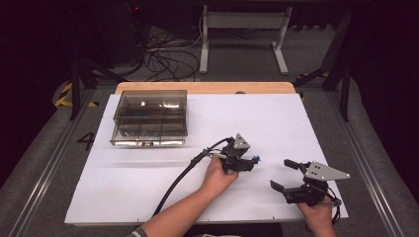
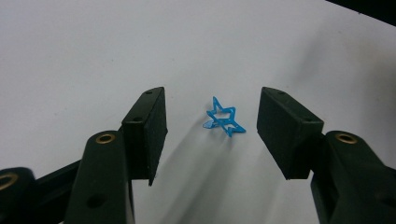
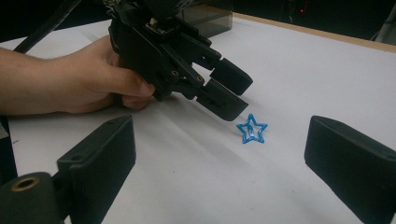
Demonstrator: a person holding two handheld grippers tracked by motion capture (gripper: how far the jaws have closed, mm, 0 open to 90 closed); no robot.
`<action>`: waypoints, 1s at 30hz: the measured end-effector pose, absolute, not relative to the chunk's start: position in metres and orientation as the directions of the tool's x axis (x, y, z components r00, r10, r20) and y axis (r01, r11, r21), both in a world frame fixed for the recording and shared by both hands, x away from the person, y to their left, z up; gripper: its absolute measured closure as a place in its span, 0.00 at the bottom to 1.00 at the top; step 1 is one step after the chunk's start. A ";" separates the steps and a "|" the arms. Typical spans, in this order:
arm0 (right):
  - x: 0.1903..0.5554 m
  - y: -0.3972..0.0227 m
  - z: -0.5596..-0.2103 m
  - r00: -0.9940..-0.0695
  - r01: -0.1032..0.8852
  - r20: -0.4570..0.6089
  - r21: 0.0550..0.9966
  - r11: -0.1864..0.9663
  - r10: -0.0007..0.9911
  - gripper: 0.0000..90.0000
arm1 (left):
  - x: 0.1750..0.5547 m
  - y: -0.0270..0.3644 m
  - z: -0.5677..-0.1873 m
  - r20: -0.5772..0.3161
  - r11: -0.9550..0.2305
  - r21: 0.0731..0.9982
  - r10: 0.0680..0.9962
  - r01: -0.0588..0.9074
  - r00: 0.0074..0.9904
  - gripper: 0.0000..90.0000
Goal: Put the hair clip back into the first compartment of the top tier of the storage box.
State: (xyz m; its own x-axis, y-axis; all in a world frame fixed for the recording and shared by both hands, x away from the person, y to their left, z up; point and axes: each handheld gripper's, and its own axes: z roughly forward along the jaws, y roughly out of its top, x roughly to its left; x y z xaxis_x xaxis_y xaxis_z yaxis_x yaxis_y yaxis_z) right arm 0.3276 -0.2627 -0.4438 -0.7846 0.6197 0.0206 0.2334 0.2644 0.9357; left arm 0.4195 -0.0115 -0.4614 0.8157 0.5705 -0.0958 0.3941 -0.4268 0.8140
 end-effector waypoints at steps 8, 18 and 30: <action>0.328 -0.262 -0.444 -0.786 0.232 0.019 0.936 0.266 0.618 0.11 | 0.419 -0.020 -0.462 -0.071 -0.468 0.794 0.563 0.388 0.824 0.51; 0.328 -0.263 -0.444 -0.786 0.231 0.019 0.936 0.265 0.618 0.11 | 0.418 -0.028 -0.464 -0.045 -0.505 0.770 0.566 0.389 0.823 0.66; 0.327 -0.262 -0.444 -0.787 0.232 0.017 0.934 0.270 0.616 0.11 | 0.415 -0.033 -0.466 0.002 -0.545 0.748 0.573 0.379 0.819 0.87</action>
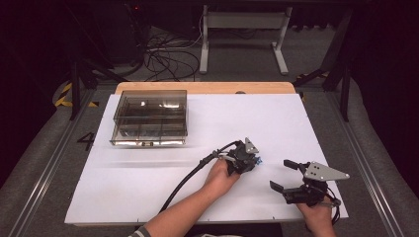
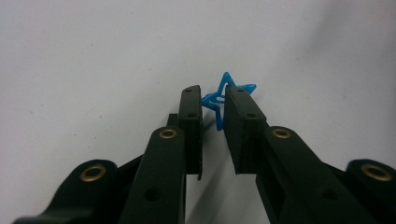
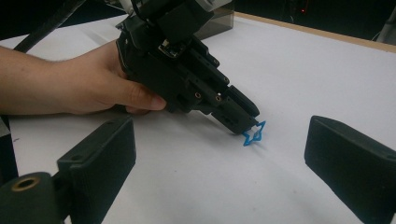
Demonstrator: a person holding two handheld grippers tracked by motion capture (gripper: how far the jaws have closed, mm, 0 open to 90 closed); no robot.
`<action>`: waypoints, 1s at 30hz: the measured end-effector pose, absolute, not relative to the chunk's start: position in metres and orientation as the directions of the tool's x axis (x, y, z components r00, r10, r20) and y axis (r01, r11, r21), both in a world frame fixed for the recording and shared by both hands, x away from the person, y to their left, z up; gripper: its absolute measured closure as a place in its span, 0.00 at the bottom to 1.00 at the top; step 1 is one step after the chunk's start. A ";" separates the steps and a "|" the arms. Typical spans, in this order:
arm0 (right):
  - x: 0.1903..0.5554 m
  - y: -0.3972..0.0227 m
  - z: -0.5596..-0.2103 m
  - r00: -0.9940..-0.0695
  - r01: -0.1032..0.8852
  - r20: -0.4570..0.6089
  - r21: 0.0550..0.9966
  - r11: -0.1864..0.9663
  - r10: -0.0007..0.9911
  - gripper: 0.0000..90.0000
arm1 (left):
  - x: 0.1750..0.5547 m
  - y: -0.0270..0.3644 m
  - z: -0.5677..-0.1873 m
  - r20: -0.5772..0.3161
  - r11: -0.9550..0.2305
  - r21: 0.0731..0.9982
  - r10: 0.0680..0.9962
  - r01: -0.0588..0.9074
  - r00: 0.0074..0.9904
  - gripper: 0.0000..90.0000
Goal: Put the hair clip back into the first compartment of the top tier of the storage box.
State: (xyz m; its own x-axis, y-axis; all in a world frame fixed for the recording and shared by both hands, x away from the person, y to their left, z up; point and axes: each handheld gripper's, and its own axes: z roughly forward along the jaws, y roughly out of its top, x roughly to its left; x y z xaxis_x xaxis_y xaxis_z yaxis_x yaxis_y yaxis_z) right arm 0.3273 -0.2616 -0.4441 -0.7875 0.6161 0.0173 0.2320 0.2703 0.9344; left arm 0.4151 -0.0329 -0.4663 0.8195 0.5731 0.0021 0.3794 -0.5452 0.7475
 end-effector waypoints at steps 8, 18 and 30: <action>0.327 -0.262 -0.444 -0.787 0.232 0.016 0.934 0.272 0.616 0.11 | 0.415 -0.032 -0.466 -0.006 -0.541 0.746 0.578 0.389 0.816 0.94; 0.328 -0.262 -0.445 -0.788 0.232 0.015 0.933 0.274 0.615 0.11 | 0.413 -0.031 -0.465 -0.008 -0.535 0.759 0.561 0.370 0.828 0.97; 0.328 -0.262 -0.444 -0.790 0.229 0.017 0.935 0.270 0.613 0.11 | 0.409 -0.030 -0.460 -0.013 -0.531 0.775 0.528 0.343 0.849 0.99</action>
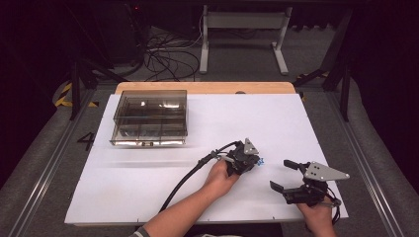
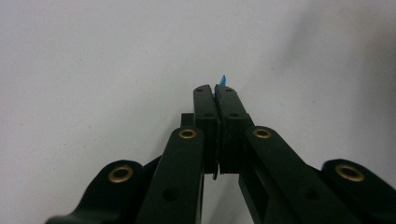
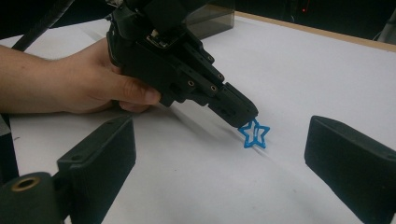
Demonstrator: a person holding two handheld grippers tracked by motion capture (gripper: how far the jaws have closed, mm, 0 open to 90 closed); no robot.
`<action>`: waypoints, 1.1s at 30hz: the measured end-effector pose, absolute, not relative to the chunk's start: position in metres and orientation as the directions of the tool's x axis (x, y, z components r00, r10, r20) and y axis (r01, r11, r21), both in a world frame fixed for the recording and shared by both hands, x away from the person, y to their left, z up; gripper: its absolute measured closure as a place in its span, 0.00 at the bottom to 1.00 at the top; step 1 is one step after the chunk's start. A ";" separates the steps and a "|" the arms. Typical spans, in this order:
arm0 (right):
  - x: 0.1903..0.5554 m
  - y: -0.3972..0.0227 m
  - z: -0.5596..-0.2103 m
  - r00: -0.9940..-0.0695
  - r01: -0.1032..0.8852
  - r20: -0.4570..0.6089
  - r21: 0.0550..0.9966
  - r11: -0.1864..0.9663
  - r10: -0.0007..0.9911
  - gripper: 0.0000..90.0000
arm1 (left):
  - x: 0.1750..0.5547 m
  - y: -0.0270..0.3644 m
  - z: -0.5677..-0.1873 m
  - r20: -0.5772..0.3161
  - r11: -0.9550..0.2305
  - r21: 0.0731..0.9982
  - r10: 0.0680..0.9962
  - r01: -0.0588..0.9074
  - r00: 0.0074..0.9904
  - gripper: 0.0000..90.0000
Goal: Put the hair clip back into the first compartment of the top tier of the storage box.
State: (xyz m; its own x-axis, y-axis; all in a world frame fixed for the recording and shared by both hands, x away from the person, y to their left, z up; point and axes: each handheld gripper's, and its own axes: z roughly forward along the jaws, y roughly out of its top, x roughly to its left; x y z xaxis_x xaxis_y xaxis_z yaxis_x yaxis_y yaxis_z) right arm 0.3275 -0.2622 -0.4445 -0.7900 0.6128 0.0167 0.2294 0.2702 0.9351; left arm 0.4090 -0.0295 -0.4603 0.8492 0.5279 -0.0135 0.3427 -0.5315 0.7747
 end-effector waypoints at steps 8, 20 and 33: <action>0.327 -0.262 -0.444 -0.791 0.227 0.015 0.935 0.271 0.611 0.11 | 0.407 -0.028 -0.459 -0.011 -0.534 0.776 0.521 0.336 0.853 0.99; 0.328 -0.262 -0.445 -0.791 0.227 0.016 0.936 0.270 0.611 0.11 | 0.406 -0.015 -0.445 -0.004 -0.515 0.791 0.535 0.329 0.845 0.99; 0.328 -0.261 -0.445 -0.788 0.234 0.018 0.933 0.272 0.615 0.11 | 0.402 0.008 -0.417 0.008 -0.472 0.826 0.558 0.310 0.830 0.99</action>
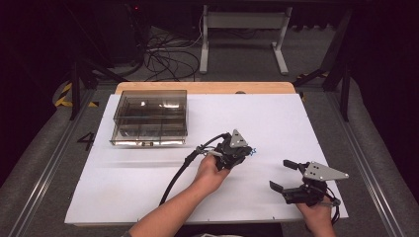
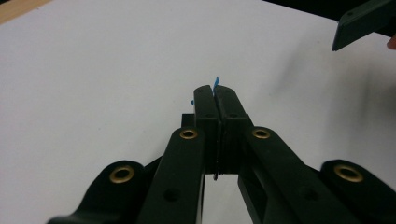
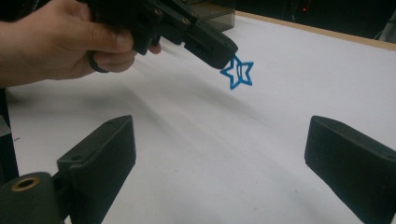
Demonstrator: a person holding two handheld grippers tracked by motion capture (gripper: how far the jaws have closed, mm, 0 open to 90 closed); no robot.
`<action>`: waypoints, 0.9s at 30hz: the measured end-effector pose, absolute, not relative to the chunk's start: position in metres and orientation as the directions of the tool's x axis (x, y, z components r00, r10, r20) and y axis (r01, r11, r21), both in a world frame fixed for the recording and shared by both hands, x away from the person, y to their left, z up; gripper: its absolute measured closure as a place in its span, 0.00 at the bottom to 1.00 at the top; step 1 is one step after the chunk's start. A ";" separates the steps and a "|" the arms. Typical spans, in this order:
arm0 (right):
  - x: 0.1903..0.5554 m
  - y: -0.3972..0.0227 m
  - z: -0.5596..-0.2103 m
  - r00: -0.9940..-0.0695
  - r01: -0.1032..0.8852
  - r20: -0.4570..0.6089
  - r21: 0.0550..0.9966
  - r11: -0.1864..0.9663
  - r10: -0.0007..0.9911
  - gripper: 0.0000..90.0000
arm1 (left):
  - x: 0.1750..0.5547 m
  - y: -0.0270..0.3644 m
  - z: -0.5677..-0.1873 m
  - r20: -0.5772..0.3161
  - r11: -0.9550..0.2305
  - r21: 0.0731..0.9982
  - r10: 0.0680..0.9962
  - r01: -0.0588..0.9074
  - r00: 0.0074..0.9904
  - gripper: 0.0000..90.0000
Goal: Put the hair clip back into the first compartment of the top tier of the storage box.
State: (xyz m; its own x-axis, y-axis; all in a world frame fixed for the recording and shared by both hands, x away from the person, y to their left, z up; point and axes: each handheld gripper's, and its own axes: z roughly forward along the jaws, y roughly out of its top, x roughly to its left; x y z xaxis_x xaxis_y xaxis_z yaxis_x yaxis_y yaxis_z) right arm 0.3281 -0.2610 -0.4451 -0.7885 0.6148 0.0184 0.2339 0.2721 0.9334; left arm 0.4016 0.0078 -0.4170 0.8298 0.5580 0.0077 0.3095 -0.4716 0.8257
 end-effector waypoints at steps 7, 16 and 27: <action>0.329 -0.261 -0.446 -0.789 0.236 0.022 0.933 0.271 0.613 0.11 | 0.400 0.023 -0.402 0.002 -0.438 0.846 0.572 0.304 0.820 0.99; 0.329 -0.261 -0.446 -0.788 0.237 0.023 0.934 0.269 0.615 0.11 | 0.400 0.047 -0.387 0.002 -0.402 0.866 0.597 0.296 0.803 0.99; 0.329 -0.260 -0.446 -0.789 0.238 0.021 0.932 0.274 0.614 0.11 | 0.396 0.072 -0.372 0.017 -0.363 0.889 0.635 0.279 0.772 0.99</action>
State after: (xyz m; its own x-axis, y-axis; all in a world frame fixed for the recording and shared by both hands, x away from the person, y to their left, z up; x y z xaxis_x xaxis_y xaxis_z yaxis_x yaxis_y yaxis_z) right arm 0.3290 -0.2601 -0.4459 -0.7887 0.6144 0.0208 0.2380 0.2739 0.9319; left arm 0.3962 0.0719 -0.3717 0.7721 0.6353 0.0171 0.2789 -0.3630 0.8891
